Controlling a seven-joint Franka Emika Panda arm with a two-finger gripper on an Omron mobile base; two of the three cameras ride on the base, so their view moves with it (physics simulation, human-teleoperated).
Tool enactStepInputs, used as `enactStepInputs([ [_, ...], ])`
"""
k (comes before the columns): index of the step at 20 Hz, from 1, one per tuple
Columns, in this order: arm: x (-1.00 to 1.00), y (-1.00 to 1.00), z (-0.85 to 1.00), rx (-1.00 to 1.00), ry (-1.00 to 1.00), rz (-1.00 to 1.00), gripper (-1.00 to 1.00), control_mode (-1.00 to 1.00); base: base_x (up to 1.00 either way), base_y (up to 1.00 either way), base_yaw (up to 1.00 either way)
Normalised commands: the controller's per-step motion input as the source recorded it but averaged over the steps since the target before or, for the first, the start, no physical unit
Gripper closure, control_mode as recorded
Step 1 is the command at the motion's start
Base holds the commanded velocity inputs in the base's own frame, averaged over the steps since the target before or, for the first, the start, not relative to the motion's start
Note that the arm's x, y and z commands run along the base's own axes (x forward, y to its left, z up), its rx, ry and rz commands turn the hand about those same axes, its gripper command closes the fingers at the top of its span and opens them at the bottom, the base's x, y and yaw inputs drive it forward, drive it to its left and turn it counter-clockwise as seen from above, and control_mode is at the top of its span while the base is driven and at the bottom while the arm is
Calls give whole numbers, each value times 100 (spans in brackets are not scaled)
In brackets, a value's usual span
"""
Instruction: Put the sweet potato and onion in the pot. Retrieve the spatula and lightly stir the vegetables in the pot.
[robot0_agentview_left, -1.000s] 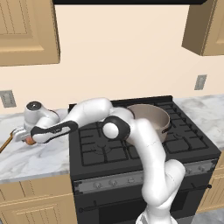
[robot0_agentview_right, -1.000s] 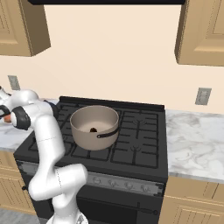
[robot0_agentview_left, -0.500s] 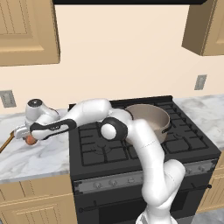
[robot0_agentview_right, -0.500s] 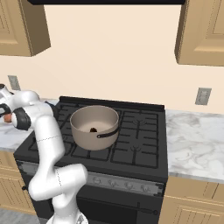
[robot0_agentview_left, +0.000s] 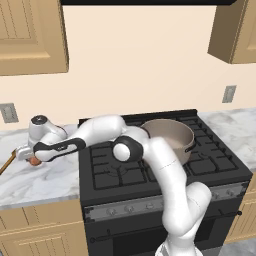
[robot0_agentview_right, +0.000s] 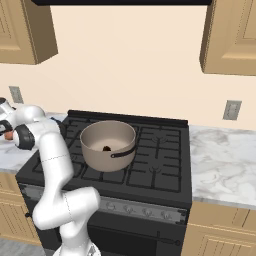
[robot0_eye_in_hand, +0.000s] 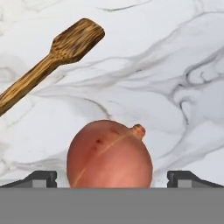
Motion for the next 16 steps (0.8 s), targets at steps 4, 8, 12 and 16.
enactStepInputs([
  [4, 0, 6, -22, -1, 0, 0, -100, -100, 0, 0, 0],
  [8, 0, 6, -24, -1, 0, 0, -100, -100, 0, 0, 0],
  [12, 0, 4, -24, -2, 0, 0, -100, -100, 0, 0, 0],
  [16, 0, 1, -5, 0, 0, 0, -100, -100, 0, 0, 0],
])
